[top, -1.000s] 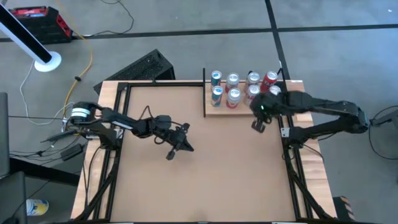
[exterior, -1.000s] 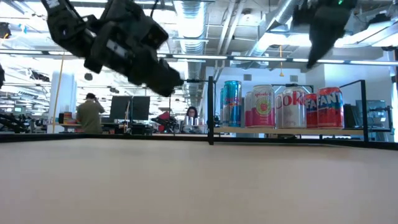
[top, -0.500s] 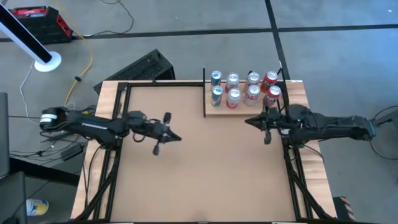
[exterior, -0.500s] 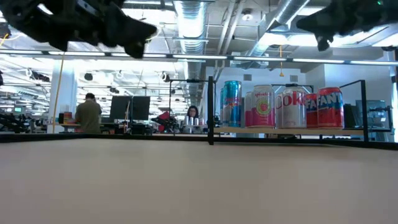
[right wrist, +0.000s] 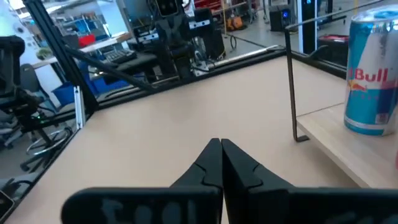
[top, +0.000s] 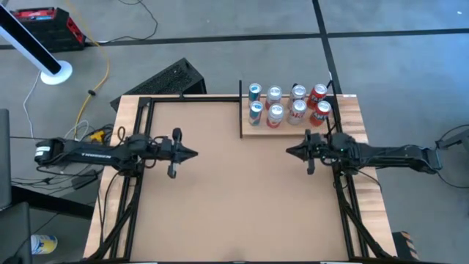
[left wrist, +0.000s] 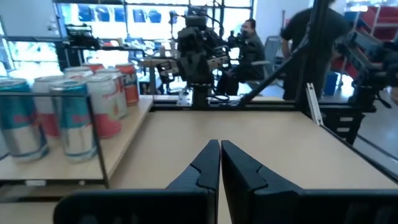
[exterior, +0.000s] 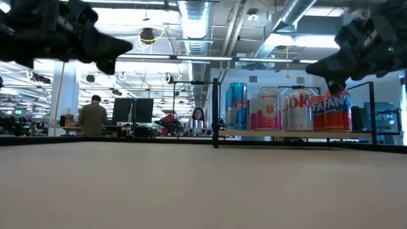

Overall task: Place canned beverage on shelf
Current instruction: Return to Home Position

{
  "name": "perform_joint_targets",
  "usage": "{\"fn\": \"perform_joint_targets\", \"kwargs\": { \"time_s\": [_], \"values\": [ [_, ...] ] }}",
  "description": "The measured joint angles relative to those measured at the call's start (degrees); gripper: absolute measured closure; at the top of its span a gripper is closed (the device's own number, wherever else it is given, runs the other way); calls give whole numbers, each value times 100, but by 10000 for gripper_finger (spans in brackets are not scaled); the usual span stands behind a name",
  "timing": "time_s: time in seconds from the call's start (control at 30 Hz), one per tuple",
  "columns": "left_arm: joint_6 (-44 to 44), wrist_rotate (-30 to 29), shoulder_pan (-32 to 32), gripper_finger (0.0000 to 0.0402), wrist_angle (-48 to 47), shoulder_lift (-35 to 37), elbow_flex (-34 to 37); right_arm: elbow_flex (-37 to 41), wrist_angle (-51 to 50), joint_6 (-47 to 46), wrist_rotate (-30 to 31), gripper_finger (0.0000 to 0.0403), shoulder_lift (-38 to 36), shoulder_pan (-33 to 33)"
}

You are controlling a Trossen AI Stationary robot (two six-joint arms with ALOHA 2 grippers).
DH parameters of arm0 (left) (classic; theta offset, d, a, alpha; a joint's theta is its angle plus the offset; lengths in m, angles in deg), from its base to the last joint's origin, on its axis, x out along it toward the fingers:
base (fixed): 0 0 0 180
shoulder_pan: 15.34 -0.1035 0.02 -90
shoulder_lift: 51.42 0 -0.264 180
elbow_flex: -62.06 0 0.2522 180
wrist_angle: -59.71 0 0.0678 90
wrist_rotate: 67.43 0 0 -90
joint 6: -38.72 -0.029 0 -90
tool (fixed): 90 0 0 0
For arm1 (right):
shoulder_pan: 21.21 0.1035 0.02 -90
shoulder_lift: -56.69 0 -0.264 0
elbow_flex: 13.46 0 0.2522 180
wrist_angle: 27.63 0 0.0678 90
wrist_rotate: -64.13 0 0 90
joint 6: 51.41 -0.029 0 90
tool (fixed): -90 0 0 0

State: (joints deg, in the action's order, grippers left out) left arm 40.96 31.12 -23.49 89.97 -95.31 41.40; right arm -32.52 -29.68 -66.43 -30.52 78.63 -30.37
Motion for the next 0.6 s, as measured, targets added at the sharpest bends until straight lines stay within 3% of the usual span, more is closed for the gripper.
{"fn": "perform_joint_targets", "kwargs": {
  "time_s": [0.17, 0.43, 0.6],
  "values": [
    [151, -36, -102, 402, -16, 778, 583, 310, 364, 2, 18, 383, -71, 1],
    [305, -239, -150, 402, -1446, 1668, 618, 480, 770, 47, 57, 382, -60, 76],
    [336, -329, -150, 402, -2177, 1889, 618, 483, 911, 636, 438, 382, -64, 157]
  ]
}}
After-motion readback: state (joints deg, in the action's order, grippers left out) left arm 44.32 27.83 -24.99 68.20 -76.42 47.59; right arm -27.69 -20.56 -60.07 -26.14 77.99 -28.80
